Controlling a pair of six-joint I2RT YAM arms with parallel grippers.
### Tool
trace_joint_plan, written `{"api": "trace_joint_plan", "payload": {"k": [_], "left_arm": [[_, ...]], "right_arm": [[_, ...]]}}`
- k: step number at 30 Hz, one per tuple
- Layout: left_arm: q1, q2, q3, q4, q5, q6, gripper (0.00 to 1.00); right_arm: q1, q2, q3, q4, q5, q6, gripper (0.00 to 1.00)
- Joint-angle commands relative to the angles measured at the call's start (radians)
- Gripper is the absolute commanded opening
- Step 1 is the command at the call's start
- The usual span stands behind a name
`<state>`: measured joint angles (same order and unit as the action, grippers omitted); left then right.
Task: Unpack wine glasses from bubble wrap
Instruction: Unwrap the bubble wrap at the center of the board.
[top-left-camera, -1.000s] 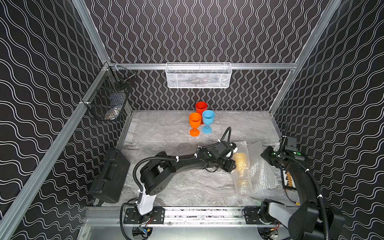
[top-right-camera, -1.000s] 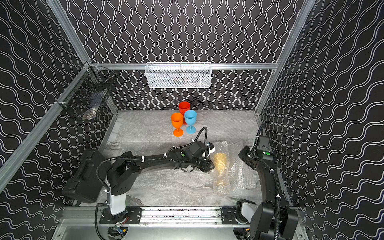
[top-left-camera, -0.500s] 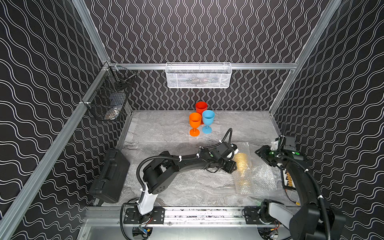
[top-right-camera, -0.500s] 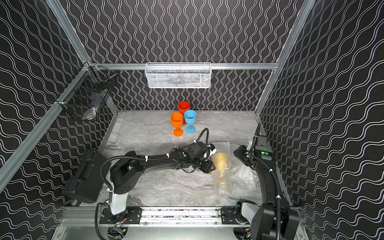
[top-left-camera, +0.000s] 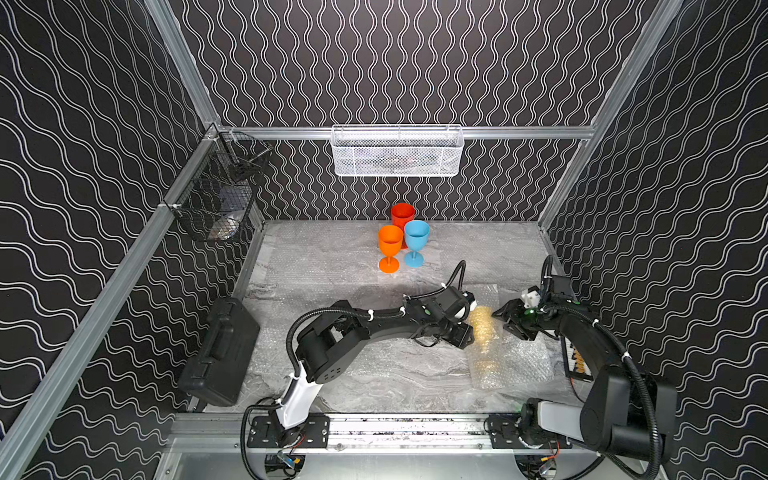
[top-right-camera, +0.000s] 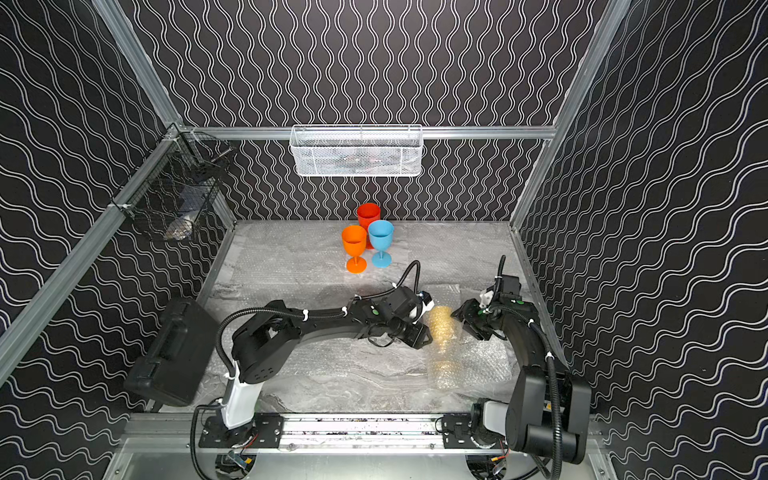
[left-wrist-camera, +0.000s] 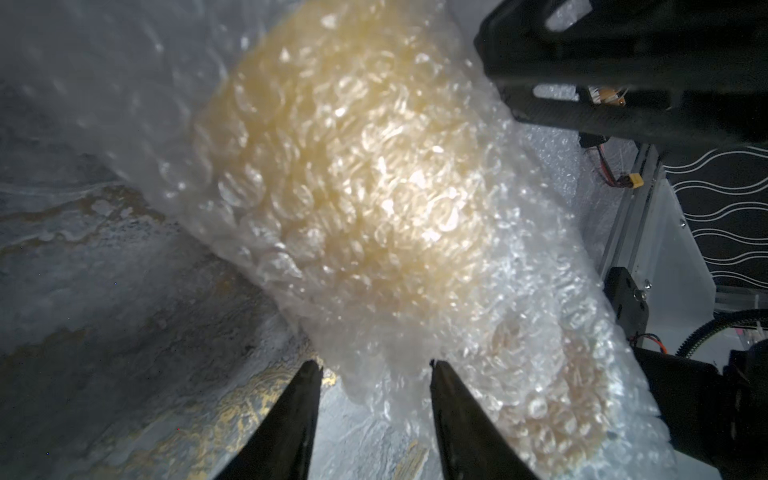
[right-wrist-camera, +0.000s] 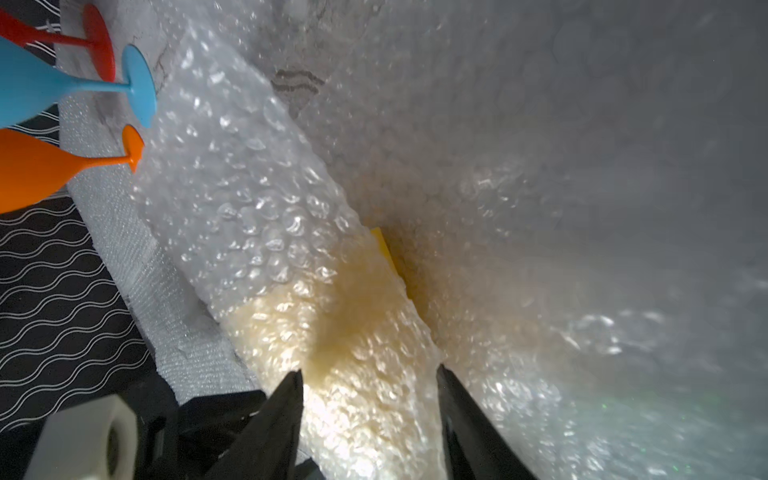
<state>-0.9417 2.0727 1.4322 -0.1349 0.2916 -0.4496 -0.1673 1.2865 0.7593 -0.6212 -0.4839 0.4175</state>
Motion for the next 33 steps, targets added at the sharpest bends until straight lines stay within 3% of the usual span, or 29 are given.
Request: {"api": "trace_joint_plan", "payload": {"k": [1, 7, 12, 26, 33], "left_arm": [[0.007, 0.009, 0.01, 0.023, 0.014, -0.011, 0.48], [0.012, 0.024, 0.008, 0.024, 0.015, -0.011, 0.48], [0.021, 0.019, 0.002, 0.026, 0.013, -0.009, 0.48], [0.134, -0.162, -0.167, 0.061, 0.011, -0.04, 0.48], [0.233, -0.271, -0.308, 0.119, 0.064, -0.094, 0.49]], "right_arm": [[0.015, -0.005, -0.008, 0.024, -0.019, -0.004, 0.48], [0.038, -0.024, 0.011, 0.001, -0.012, 0.0, 0.27], [0.078, -0.022, 0.029, -0.027, -0.002, 0.004, 0.16], [0.349, 0.006, 0.134, -0.033, 0.097, 0.143, 0.24], [0.502, 0.088, 0.171, 0.044, 0.117, 0.219, 0.43]]}}
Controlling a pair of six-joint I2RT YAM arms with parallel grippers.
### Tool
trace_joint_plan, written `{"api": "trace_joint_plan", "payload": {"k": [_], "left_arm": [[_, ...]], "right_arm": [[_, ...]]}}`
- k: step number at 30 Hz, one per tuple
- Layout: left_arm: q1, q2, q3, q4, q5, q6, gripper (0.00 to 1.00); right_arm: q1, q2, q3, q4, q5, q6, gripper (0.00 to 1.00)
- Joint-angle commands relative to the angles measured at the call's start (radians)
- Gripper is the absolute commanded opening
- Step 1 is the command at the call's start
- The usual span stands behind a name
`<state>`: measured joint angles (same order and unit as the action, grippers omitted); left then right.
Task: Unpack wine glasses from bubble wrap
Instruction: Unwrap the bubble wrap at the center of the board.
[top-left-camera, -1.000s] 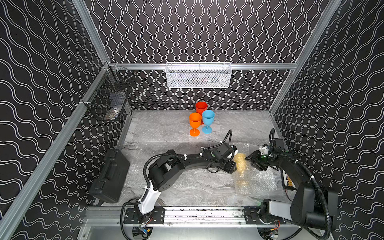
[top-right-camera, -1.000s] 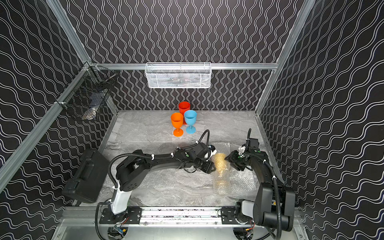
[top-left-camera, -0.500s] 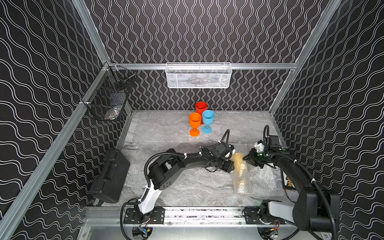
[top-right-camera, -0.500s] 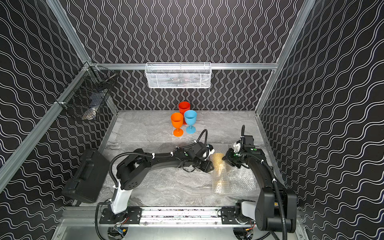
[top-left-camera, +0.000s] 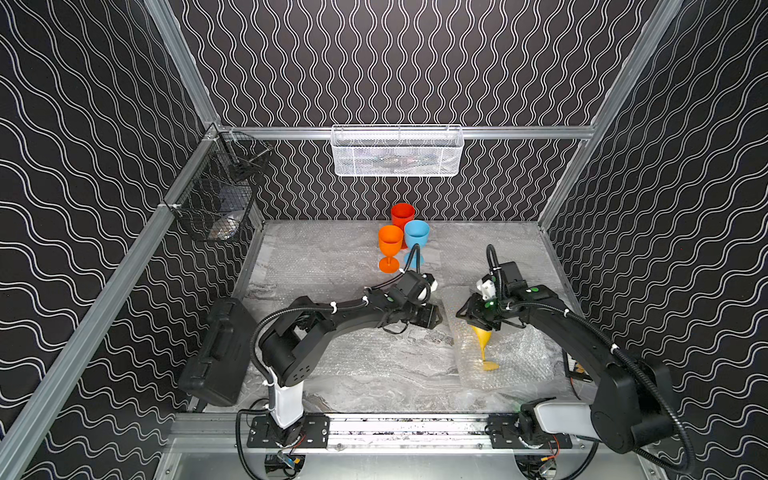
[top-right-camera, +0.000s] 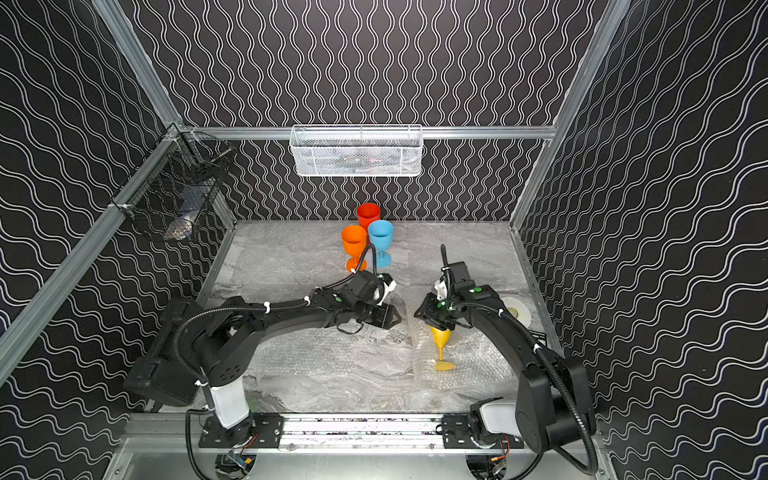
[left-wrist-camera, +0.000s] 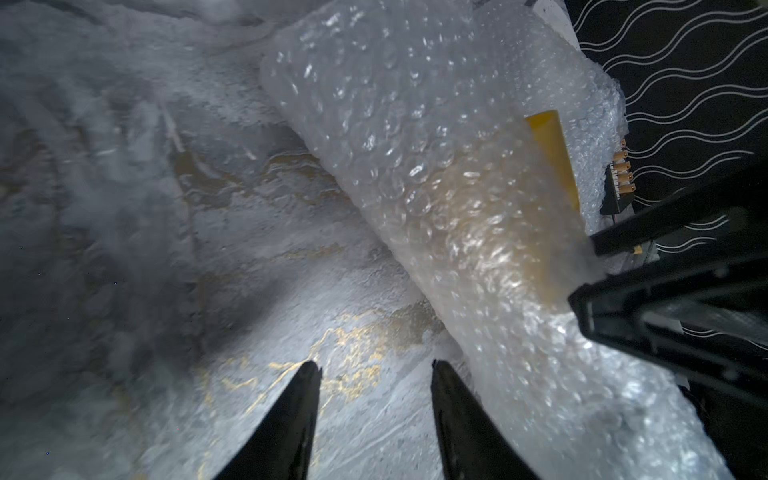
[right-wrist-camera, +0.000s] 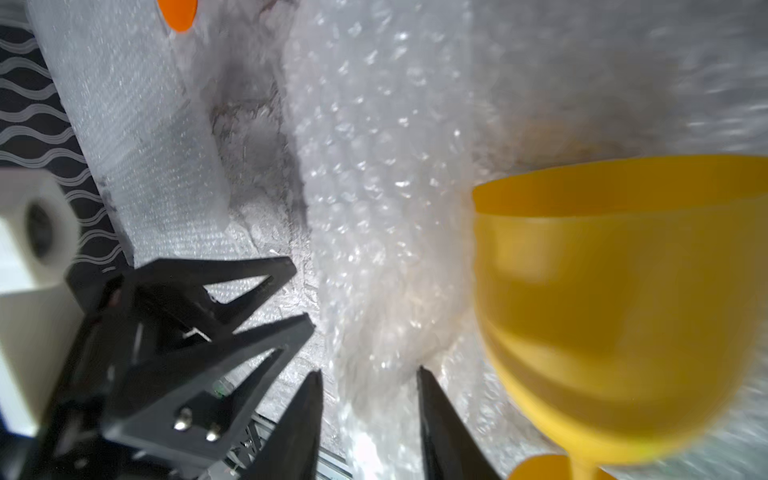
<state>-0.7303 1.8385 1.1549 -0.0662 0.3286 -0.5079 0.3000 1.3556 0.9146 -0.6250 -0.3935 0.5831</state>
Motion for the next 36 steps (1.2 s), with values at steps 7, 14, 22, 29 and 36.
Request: {"api": "trace_joint_plan", "payload": {"k": [7, 14, 22, 29, 36], "left_arm": [[0.059, -0.108, -0.085, 0.042, 0.02, -0.036, 0.49], [0.062, -0.137, -0.086, 0.032, 0.026, -0.029, 0.51], [0.056, -0.172, -0.062, 0.024, 0.031, -0.02, 0.51], [0.001, -0.117, 0.004, -0.036, 0.024, 0.017, 0.51], [-0.03, 0.009, 0.051, -0.04, 0.043, -0.007, 0.51]], "right_arm": [[0.082, 0.071, 0.052, 0.073, 0.006, 0.068, 0.58], [0.065, 0.021, 0.107, -0.03, 0.116, 0.015, 0.74], [-0.224, -0.066, 0.047, -0.026, 0.035, -0.054, 0.74], [-0.466, -0.039, -0.057, -0.001, 0.01, -0.097, 0.75], [-0.566, 0.006, -0.105, 0.104, -0.012, -0.097, 0.75]]}}
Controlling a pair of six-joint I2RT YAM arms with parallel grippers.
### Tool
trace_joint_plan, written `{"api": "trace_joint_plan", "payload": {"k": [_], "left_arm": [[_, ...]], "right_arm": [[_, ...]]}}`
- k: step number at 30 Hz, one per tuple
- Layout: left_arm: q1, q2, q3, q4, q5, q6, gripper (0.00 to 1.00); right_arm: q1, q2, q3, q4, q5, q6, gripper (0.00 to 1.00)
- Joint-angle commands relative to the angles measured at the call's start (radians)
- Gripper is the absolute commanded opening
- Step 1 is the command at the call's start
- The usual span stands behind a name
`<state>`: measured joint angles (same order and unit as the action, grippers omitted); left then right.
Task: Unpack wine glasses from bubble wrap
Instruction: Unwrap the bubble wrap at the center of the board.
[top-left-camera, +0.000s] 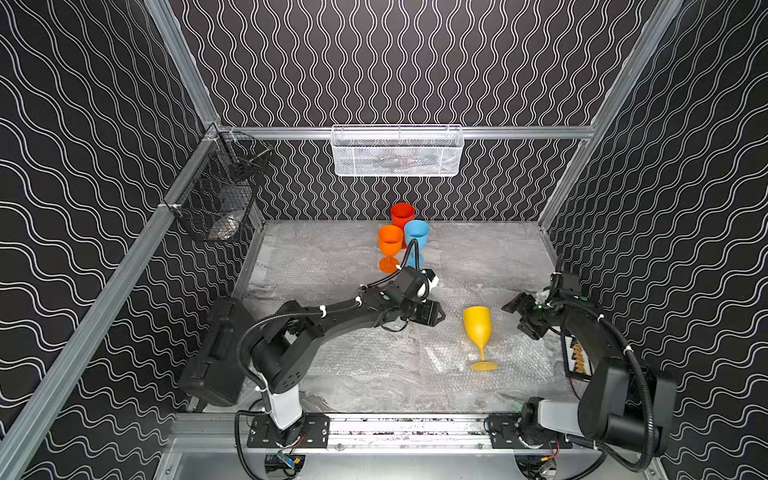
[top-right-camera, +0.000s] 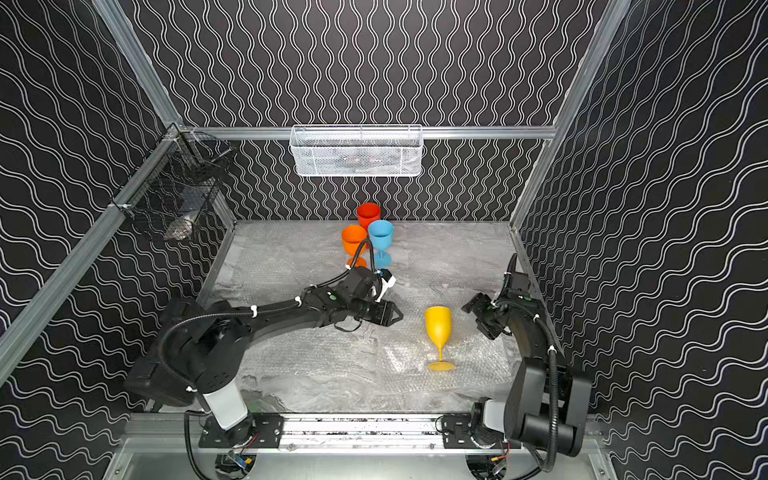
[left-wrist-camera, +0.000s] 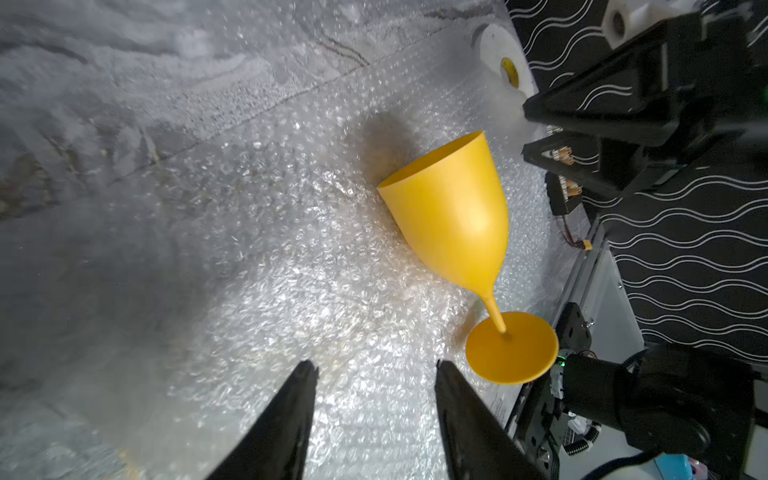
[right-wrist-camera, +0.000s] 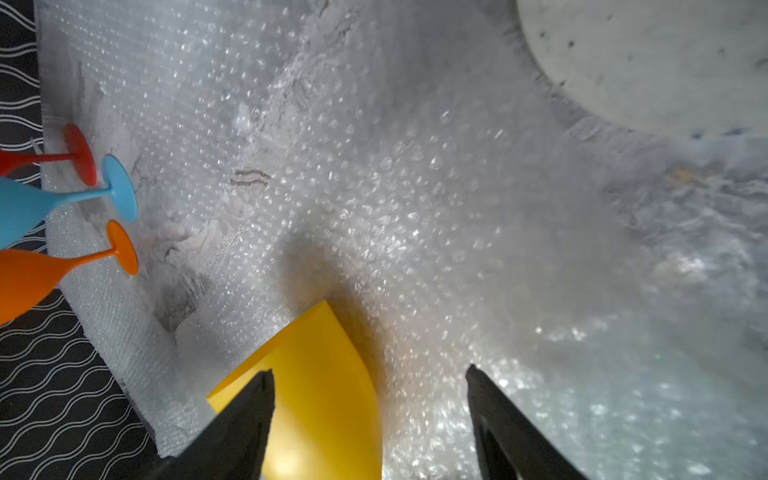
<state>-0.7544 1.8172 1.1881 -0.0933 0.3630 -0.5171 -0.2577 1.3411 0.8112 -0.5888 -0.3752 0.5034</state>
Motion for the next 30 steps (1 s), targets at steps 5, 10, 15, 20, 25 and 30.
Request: {"api": "trace_joint_plan", "payload": {"k": [5, 10, 15, 20, 25, 30], "left_arm": [[-0.005, 0.131, 0.059, -0.051, -0.012, 0.012, 0.51], [0.001, 0.196, 0.077, -0.049, -0.042, 0.02, 0.5], [0.031, 0.24, 0.079, -0.036, -0.058, 0.02, 0.51], [0.046, 0.262, 0.104, -0.048, -0.068, 0.038, 0.5], [0.05, 0.259, 0.111, -0.057, -0.062, 0.046, 0.5], [0.05, 0.241, 0.1, -0.069, -0.068, 0.051, 0.51]], "right_arm": [[-0.009, 0.088, -0.006, 0.135, -0.054, -0.008, 0.74], [-0.012, 0.141, -0.01, 0.169, -0.03, -0.018, 0.75], [-0.027, 0.167, -0.033, 0.226, -0.028, -0.006, 0.74], [-0.031, 0.227, -0.017, 0.252, -0.038, -0.005, 0.74], [-0.053, 0.258, 0.001, 0.272, -0.037, 0.003, 0.74], [-0.063, 0.27, 0.011, 0.277, -0.053, 0.011, 0.74]]}}
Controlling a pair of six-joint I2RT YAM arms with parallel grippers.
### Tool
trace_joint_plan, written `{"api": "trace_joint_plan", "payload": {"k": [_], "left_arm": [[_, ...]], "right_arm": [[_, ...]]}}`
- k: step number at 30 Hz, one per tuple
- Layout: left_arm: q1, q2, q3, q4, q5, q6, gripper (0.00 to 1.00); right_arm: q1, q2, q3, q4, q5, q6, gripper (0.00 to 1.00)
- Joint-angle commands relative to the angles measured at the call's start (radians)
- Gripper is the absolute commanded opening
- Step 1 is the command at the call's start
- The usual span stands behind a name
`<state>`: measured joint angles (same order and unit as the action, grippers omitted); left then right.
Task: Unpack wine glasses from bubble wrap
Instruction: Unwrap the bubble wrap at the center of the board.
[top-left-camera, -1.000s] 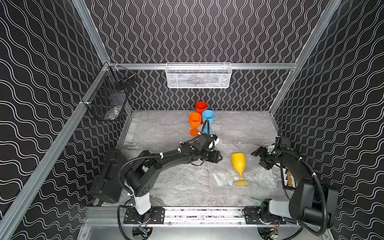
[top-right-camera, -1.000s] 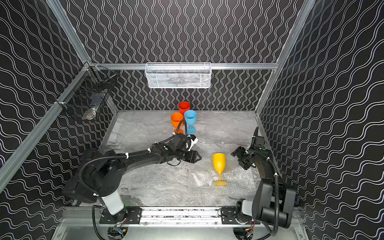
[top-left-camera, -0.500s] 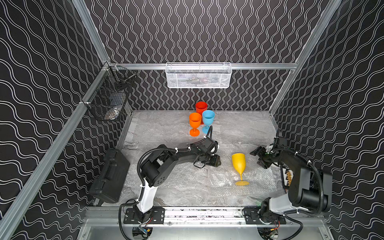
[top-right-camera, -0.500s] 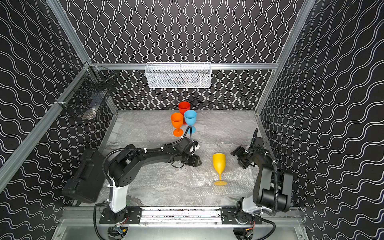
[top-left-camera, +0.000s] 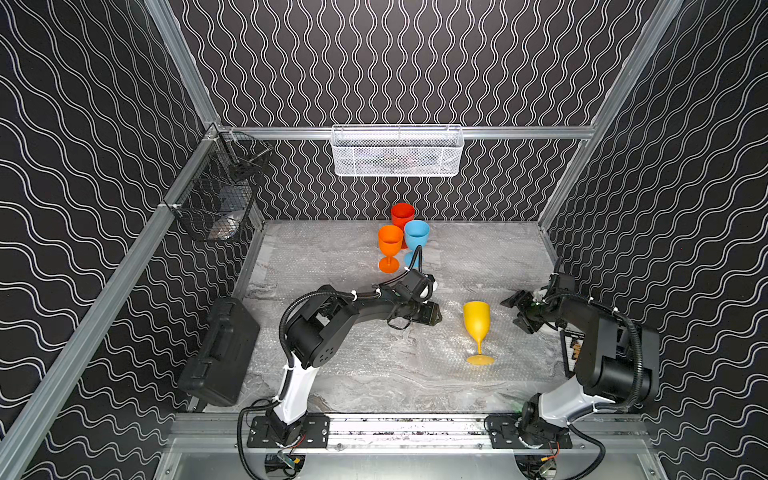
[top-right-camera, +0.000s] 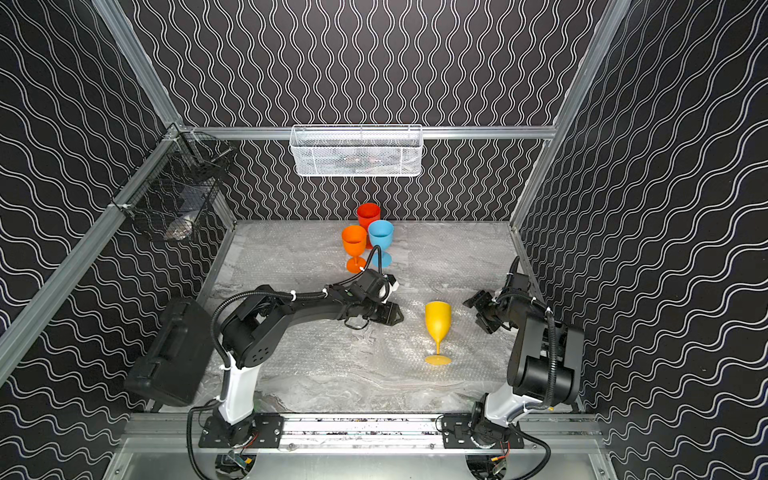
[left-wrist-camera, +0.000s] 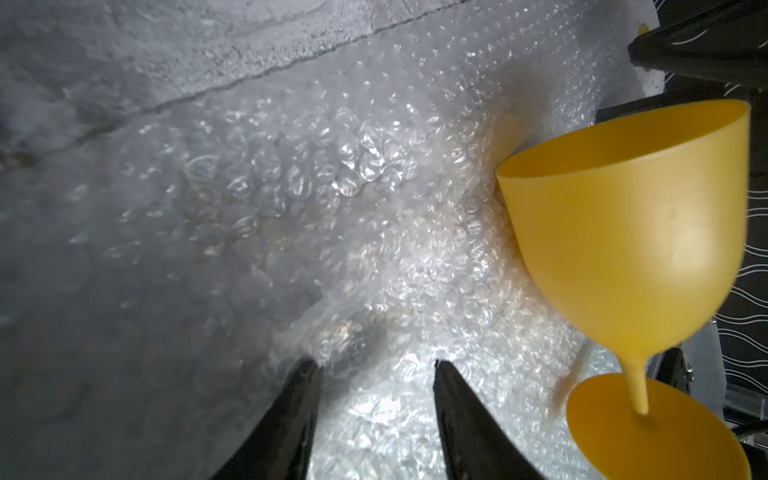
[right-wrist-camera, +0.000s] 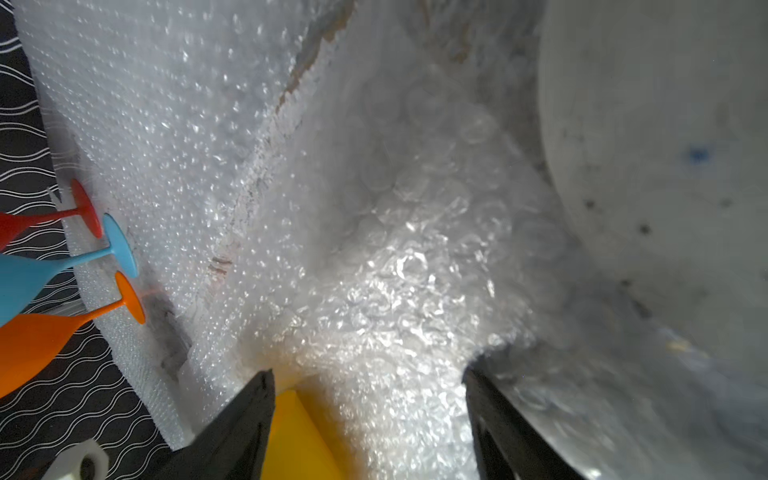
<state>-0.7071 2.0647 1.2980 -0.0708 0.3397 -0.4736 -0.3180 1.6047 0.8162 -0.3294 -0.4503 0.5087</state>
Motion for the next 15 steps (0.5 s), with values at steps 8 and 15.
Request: {"api": "trace_joint_plan", "payload": {"k": [8, 15], "left_arm": [[0.003, -0.077, 0.023, -0.121, -0.049, 0.015, 0.51], [-0.003, -0.097, 0.031, -0.112, -0.024, 0.006, 0.51]], "right_arm": [[-0.001, -0.134, 0.003, -0.081, 0.001, -0.002, 0.74], [0.02, -0.171, 0.044, -0.148, 0.002, -0.036, 0.75]]}}
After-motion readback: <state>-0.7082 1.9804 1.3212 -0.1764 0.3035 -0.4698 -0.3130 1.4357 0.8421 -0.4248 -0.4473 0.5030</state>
